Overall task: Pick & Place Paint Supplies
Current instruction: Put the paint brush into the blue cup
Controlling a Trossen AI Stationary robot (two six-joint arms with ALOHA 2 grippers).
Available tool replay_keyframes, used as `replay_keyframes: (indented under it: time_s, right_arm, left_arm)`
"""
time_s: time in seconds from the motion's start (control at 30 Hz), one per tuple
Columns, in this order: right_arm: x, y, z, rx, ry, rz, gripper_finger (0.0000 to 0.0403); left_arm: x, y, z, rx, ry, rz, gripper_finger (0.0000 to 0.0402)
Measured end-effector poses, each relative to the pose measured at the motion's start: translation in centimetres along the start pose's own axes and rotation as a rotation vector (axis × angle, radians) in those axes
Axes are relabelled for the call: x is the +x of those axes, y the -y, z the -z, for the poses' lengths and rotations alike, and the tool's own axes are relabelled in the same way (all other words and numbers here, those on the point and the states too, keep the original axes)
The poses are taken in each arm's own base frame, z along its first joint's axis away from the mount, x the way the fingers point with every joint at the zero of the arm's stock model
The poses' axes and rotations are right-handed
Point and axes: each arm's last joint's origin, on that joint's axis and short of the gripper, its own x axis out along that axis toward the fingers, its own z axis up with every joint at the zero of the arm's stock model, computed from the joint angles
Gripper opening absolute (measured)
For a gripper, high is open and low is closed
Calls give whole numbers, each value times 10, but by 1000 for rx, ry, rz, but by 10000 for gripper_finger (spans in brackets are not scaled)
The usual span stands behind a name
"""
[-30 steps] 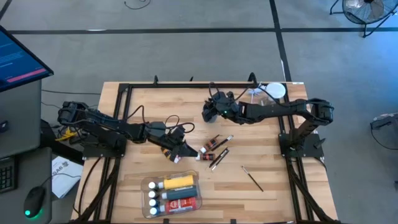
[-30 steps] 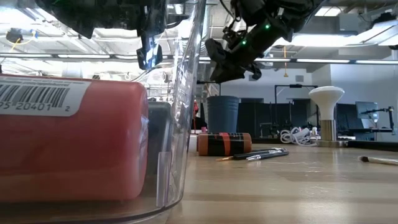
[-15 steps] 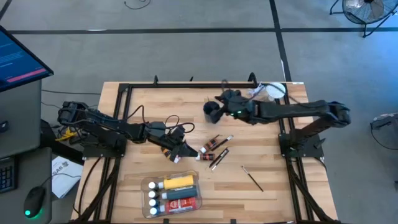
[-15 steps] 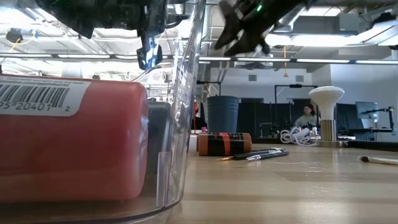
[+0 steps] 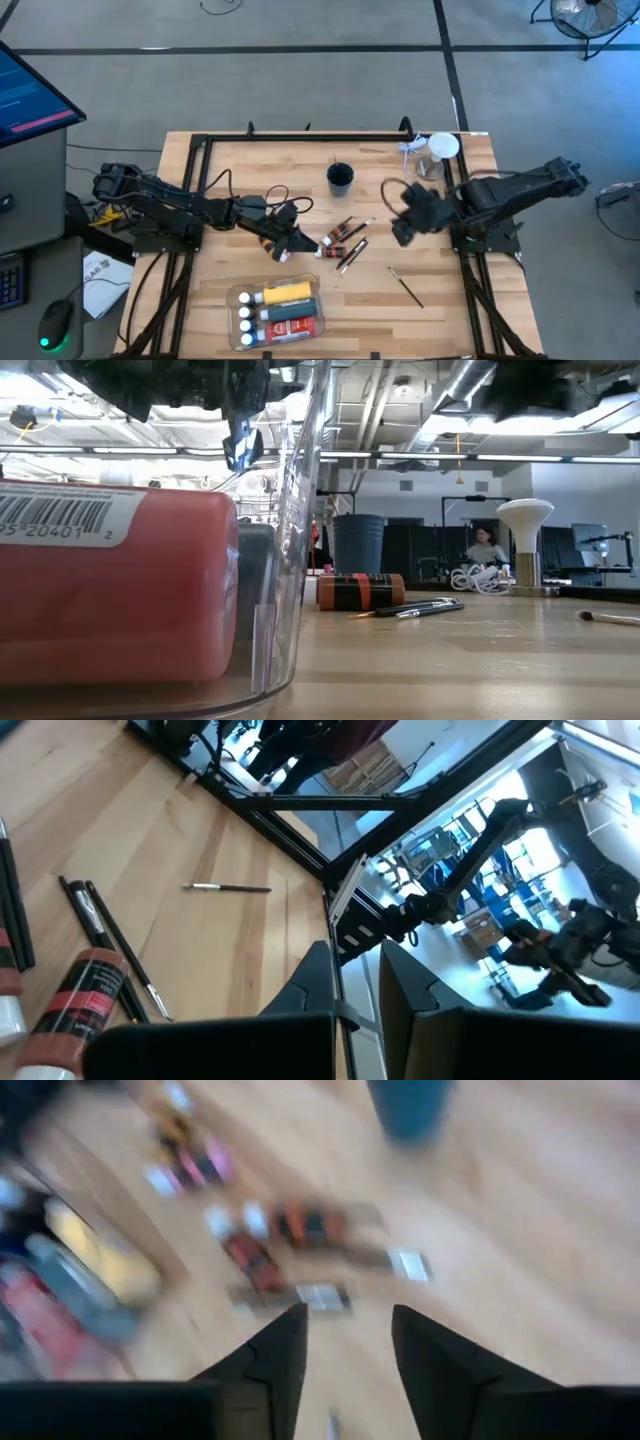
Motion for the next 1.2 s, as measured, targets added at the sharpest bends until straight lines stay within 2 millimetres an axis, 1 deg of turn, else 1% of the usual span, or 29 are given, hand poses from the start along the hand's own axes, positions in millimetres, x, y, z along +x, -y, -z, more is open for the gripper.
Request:
replay_keyframes:
  time_s: [0.1, 0.27, 0.4, 0.6, 0.73, 0.83, 0.9, 1.03, 1.2]
  right_arm:
    - [-2, -1, 18, 2, -118, 44, 126]
    - [5, -23, 44, -76, -203, 17, 117]
    - [23, -36, 62, -87, -307, 76, 121]
    - [59, -50, 81, -53, -467, 192, 144]
    - [80, -55, 87, -37, -543, 237, 169]
    - [94, -57, 89, -34, -554, 262, 185]
    - [104, -60, 89, -58, -553, 250, 192]
    - [125, -63, 91, -126, -561, 233, 196]
    - [146, -60, 96, -211, -601, 283, 187]
  left_arm:
    - [0, 0, 0, 9, 3, -2, 2]
    - [0, 0, 0, 10, 6, -5, 2]
    - [0, 0, 0, 11, 7, -5, 2]
    - [0, 0, 0, 11, 7, -5, 2]
    - [0, 0, 0, 8, 6, -2, 2]
    - [0, 1, 0, 7, 5, -1, 2]
    - [0, 1, 0, 6, 1, 3, 2]
    - [0, 1, 0, 3, 0, 5, 2]
    - [0, 1, 1, -25, -14, 19, 2]
